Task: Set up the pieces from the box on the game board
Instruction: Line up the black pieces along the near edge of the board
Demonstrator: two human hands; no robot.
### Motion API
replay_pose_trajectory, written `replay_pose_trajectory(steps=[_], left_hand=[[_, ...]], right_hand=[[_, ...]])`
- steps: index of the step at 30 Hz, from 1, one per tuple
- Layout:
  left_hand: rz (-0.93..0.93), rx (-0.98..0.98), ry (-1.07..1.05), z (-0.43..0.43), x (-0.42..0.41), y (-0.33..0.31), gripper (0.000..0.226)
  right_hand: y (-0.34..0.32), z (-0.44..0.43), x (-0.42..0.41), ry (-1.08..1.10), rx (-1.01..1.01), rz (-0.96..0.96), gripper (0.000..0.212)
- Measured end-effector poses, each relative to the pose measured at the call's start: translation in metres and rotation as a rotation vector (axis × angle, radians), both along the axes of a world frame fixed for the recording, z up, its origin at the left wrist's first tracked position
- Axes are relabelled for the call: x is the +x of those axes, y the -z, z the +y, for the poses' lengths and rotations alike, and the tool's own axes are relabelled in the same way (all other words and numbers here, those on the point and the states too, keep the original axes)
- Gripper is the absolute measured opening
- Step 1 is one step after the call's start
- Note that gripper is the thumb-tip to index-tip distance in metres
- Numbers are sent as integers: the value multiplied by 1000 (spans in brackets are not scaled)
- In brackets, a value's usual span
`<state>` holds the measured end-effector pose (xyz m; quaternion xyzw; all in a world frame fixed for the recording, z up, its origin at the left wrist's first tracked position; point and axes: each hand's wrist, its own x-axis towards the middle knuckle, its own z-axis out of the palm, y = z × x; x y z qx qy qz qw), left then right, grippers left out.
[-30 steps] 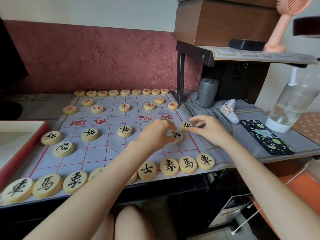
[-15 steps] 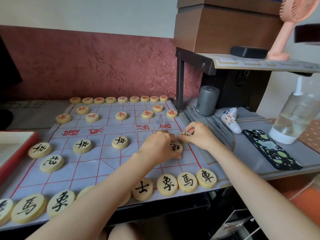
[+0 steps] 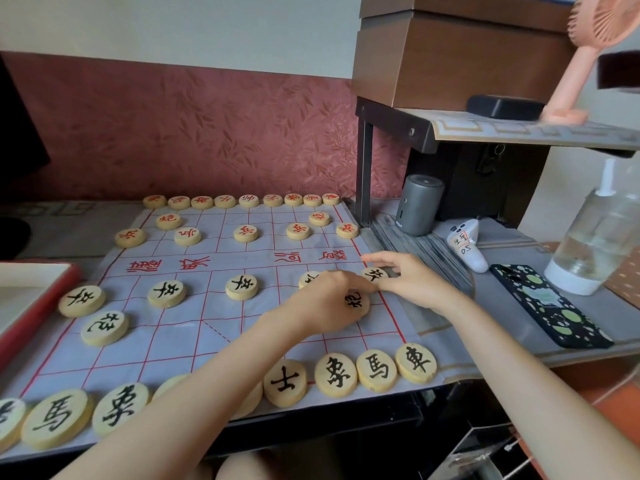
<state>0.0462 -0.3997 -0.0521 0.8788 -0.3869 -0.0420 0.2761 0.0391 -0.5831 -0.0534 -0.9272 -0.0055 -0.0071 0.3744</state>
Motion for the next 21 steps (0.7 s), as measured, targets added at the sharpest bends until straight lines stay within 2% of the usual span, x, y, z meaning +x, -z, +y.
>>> replay_pose_trajectory(steps=[2,4,10,12,14,17,21], left_hand=[[-36,-117,-39,1,-1,-2,37],[-87,-134,-110,0,-1,-2,42],[-190,54,-250,-7,-4,2,60],[-205,96,-253,-7,-5,3,57],[-181,43,-243,-6,-5,5,49],[-103,-53,-178,-3,-5,5,40],[-28,-48,-69,2,-4,5,39]], right_hand=[[1,-1,1,27,8,-14,45],[3,-2,2,57,-25,-47,47],[10,1,6,153,-123,-122,51],[12,2,7,160,-124,-111,48],[11,1,7,140,-88,-92,45],[8,0,5,81,15,-30,49],[5,-2,0,34,84,12,56]])
